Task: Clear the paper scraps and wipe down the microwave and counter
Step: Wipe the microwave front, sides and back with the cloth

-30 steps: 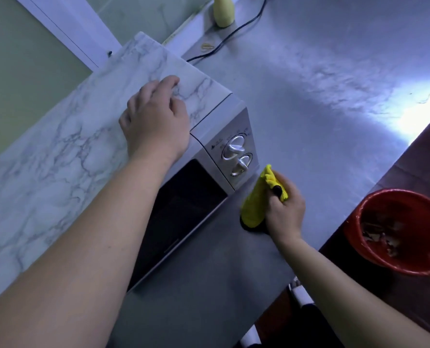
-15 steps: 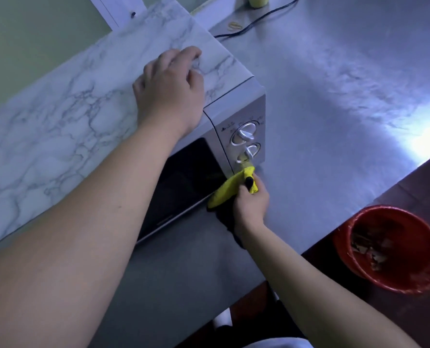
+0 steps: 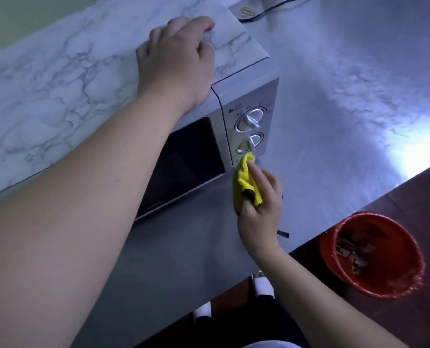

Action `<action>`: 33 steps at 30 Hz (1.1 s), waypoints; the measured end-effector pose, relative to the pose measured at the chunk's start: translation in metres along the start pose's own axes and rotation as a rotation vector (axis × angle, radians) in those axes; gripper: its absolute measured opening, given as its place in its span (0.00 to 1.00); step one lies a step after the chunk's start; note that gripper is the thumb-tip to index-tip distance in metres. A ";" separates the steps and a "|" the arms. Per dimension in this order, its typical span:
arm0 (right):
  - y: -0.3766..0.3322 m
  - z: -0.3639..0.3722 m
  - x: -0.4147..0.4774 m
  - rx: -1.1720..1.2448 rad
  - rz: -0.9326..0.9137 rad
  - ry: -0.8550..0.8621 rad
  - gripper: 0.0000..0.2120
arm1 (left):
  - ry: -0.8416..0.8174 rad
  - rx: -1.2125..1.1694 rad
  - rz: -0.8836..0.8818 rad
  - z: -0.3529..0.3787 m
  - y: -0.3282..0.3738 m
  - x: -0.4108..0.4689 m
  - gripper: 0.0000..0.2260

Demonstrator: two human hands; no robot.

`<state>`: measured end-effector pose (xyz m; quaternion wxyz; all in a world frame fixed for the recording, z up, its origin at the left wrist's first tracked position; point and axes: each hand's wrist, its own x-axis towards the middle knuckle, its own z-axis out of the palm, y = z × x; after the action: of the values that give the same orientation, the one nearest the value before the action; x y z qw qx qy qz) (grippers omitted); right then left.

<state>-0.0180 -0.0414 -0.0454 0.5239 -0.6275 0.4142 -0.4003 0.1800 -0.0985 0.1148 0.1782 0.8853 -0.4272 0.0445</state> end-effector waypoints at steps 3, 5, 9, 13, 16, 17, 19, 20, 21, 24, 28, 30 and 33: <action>0.006 0.013 0.025 -0.094 -0.137 0.067 0.31 | 0.002 -0.005 0.001 -0.001 -0.001 0.002 0.20; 0.013 0.024 0.030 -0.158 -0.157 0.060 0.33 | 0.000 -0.004 -0.002 -0.001 -0.001 0.002 0.20; 0.031 0.035 0.018 -0.174 0.062 0.000 0.33 | 0.000 -0.003 0.000 0.000 -0.002 0.002 0.20; 0.040 0.028 0.009 -0.167 0.154 -0.091 0.33 | 0.009 -0.004 -0.001 0.000 -0.002 0.002 0.20; 0.033 0.021 -0.001 -0.158 0.030 -0.096 0.35 | 0.008 -0.013 0.000 0.000 -0.002 0.001 0.20; 0.030 0.019 -0.002 -0.146 -0.001 -0.082 0.35 | 0.010 -0.014 0.000 0.000 -0.001 0.001 0.19; 0.026 0.019 0.004 -0.121 -0.029 -0.045 0.35 | 0.015 -0.012 -0.003 0.001 -0.002 0.001 0.19; 0.024 0.021 0.010 -0.123 -0.043 -0.025 0.35 | 0.017 -0.011 -0.002 0.001 -0.001 0.002 0.19; 0.022 0.024 0.016 -0.131 -0.056 -0.010 0.35 | 0.019 -0.011 -0.001 0.001 -0.001 0.002 0.19; 0.019 0.033 0.025 -0.126 -0.067 0.023 0.35 | 0.021 -0.011 0.002 0.001 -0.001 0.002 0.19; 0.026 0.038 0.019 -0.072 0.030 0.027 0.36 | 0.029 -0.009 0.003 0.003 -0.003 0.002 0.19; 0.028 0.038 0.016 -0.058 0.078 0.014 0.36 | 0.033 -0.005 0.000 0.003 -0.002 0.003 0.19; 0.023 0.035 0.008 -0.079 0.017 -0.062 0.35 | 0.023 -0.006 -0.002 0.002 -0.001 0.002 0.19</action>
<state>0.0147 -0.0400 -0.0722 0.5148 -0.6560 0.4188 -0.3596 0.1820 -0.0998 0.1125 0.1856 0.8847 -0.4243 0.0533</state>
